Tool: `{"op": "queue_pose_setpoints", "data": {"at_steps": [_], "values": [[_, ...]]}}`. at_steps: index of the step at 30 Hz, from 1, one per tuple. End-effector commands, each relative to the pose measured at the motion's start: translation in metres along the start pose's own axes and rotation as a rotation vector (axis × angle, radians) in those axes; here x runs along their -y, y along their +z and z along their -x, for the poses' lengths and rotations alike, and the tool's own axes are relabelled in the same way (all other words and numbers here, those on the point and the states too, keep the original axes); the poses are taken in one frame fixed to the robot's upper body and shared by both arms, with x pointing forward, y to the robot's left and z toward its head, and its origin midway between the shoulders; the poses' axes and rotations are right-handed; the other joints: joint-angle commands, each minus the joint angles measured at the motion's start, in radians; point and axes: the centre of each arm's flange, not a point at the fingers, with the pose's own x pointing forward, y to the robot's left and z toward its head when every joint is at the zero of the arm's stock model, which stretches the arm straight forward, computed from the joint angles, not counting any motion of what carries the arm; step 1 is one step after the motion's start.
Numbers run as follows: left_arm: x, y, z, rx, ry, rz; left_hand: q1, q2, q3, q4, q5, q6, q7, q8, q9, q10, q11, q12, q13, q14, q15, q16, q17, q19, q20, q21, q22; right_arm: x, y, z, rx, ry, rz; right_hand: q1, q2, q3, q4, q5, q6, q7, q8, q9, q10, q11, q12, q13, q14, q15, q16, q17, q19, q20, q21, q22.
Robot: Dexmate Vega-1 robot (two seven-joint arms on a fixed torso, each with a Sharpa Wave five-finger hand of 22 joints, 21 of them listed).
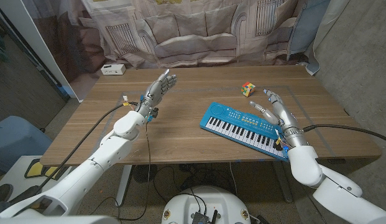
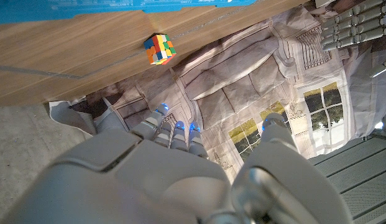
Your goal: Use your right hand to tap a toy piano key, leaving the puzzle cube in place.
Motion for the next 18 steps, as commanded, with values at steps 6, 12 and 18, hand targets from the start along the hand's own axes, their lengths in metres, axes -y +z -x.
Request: {"op": "queue_pose_setpoints", "data": {"at_steps": [6,12,18], "values": [[0.007,0.001,0.011,0.002,0.063,0.001,-0.003,0.005,0.003,-0.004,-0.003,0.014,-0.001,0.001,0.002,0.011,0.003,0.001,0.003,0.016,0.001,0.002,0.004,0.01,-0.006,0.004,0.003,0.009,-0.009,-0.033,0.069,0.051,-0.086,-0.003,-0.006,-0.005,0.001,-0.002,0.017,0.002,-0.001,0.0,0.013,0.003,0.0,0.002,0.011,-0.002,0.0,0.002,0.009,-0.014,-0.004,0.002],[0.01,0.002,0.013,0.001,0.07,0.0,-0.003,0.004,0.003,-0.004,-0.003,0.015,-0.001,0.001,0.002,0.011,0.001,0.001,0.003,0.017,0.0,0.002,0.004,0.012,-0.007,0.004,0.003,0.01,-0.011,-0.044,0.085,0.06,-0.112,-0.005,-0.006,-0.006,0.002,-0.002,0.028,0.006,0.0,0.0,0.02,0.001,0.0,0.003,0.019,0.001,0.001,0.002,0.016,-0.013,-0.005,0.002],[0.011,0.001,0.014,0.002,0.08,0.002,-0.003,0.004,0.003,-0.005,-0.003,0.016,-0.001,0.0,0.002,0.013,0.0,0.002,0.003,0.018,0.001,0.002,0.004,0.013,-0.007,0.004,0.003,0.009,-0.014,-0.055,0.103,0.07,-0.159,-0.004,-0.005,-0.006,0.003,-0.002,0.015,0.0,-0.008,0.001,0.019,0.0,-0.003,0.003,0.021,-0.001,0.0,0.002,0.024,-0.016,-0.005,0.002]]}}
